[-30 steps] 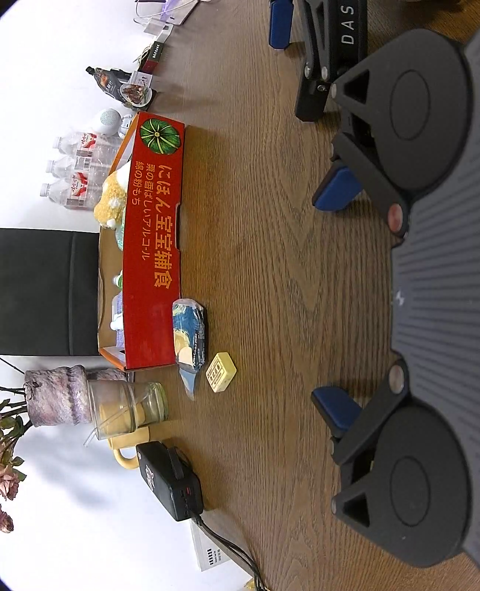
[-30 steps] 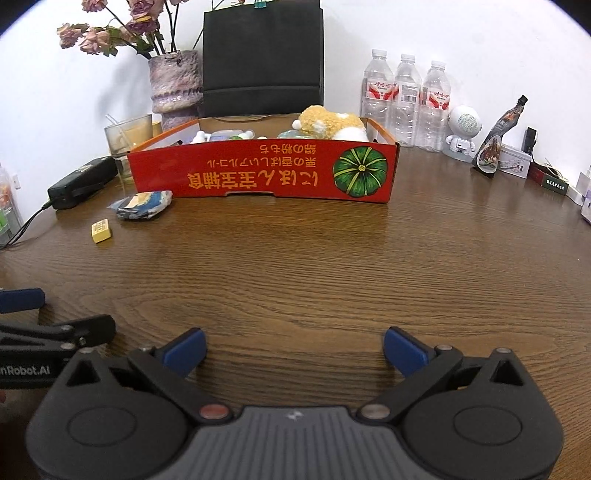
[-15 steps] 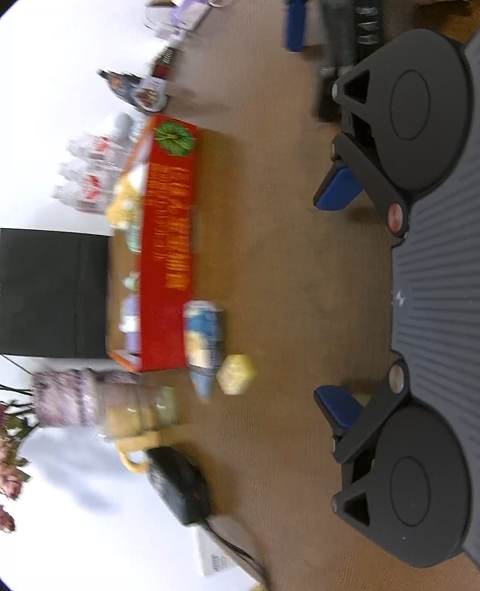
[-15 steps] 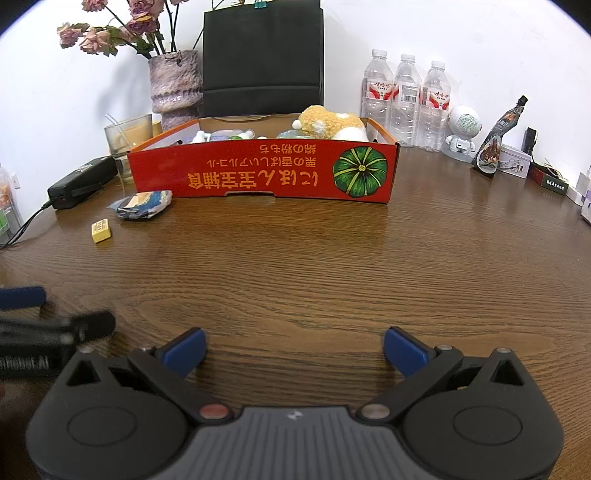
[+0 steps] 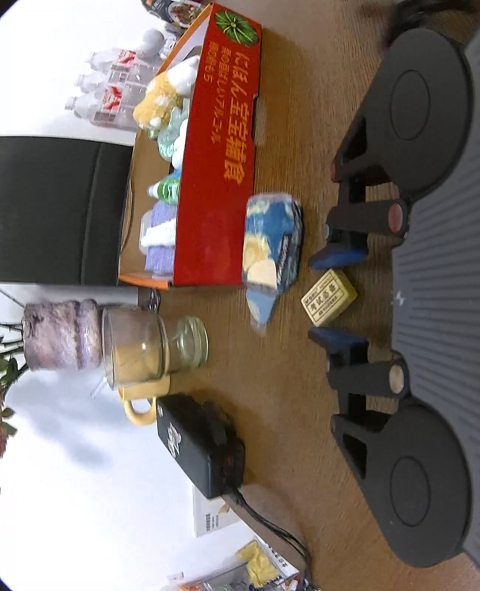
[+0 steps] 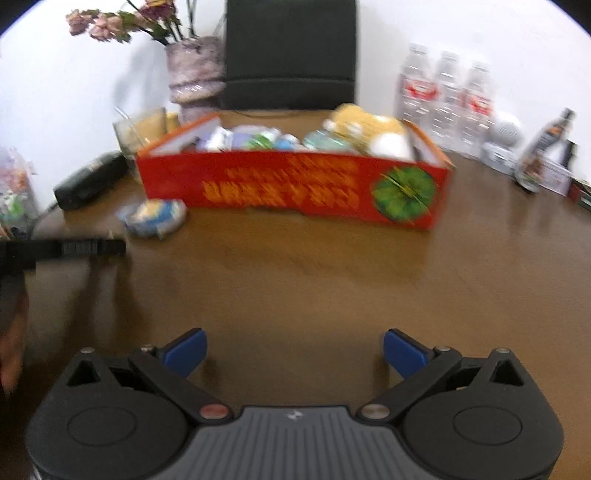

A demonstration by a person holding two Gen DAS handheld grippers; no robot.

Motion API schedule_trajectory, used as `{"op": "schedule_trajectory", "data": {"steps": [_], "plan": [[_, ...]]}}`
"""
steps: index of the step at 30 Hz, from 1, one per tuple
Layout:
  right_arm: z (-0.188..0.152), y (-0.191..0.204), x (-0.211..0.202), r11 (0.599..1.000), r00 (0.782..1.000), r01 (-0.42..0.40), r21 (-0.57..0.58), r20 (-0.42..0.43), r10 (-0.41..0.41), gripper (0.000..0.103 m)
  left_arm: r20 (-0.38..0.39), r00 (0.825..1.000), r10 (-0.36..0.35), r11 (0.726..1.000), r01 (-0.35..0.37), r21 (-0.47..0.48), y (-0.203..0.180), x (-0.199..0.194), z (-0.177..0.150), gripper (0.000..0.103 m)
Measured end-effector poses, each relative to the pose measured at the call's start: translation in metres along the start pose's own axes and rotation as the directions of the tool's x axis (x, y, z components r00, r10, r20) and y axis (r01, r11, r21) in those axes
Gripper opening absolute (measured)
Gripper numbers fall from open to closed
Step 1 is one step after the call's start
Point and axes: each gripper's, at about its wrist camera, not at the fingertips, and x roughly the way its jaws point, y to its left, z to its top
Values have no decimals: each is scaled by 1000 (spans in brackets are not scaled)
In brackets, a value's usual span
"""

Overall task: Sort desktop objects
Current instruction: 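Grasp the yellow soap bar with the left tool while the right tool grasps the blue packet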

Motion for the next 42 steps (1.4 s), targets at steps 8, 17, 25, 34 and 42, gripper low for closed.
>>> {"op": "schedule_trajectory", "data": {"steps": [8, 17, 25, 34, 42], "plan": [[80, 46, 75, 979, 978, -204, 7, -49, 204, 77, 27, 999, -26, 997, 28, -71, 34, -33, -27, 35], [57, 57, 68, 997, 997, -82, 16, 10, 82, 3, 37, 996, -87, 996, 88, -30, 30, -40, -33, 35], [-14, -17, -20, 987, 998, 63, 148, 19, -67, 3, -3, 939, -343, 925, 338, 173, -20, -58, -47, 35], [-58, -62, -67, 982, 993, 108, 155, 28, -114, 85, -48, 905, -423, 874, 421, 242, -47, -71, -60, 53], [-53, -52, -44, 999, 998, 42, -9, 41, -42, 59, -55, 959, -278, 925, 283, 252, -72, -78, -55, 26]]}}
